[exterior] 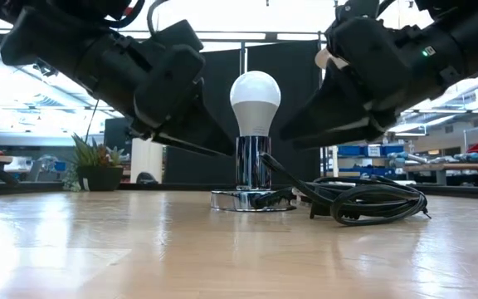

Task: Screw lightbulb
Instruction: Remove the light bulb from the lamp

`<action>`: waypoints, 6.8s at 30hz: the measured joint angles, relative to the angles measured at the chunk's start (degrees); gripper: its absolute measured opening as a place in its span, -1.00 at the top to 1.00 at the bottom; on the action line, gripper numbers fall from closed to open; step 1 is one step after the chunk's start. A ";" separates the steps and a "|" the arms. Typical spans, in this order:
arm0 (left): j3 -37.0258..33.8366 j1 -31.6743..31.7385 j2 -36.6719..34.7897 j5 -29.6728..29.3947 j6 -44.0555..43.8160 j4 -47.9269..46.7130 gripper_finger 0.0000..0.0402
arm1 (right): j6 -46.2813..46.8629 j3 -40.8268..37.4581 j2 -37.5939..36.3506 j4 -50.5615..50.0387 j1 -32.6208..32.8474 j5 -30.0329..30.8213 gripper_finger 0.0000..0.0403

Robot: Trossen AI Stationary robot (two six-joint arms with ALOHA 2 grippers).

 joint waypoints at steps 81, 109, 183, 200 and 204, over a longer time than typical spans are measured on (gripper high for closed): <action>-0.16 6.34 12.55 5.40 15.35 27.14 -0.01 | -5.09 -5.31 -8.31 8.50 2.08 5.57 -0.56; -0.16 6.34 12.48 1.93 14.36 28.02 -0.01 | -30.09 -2.81 13.41 46.74 -3.28 12.48 -0.72; -0.14 5.86 12.33 10.19 15.08 27.23 -0.01 | -32.97 -3.98 13.09 47.22 -19.62 -52.46 -0.17; -0.14 5.64 12.44 10.51 13.40 26.77 -0.01 | -27.68 -4.07 13.29 45.68 -29.37 -76.62 -0.18; -0.16 5.64 12.44 10.51 13.41 26.73 -0.01 | -27.48 -4.04 13.20 44.49 -29.02 -76.23 -0.34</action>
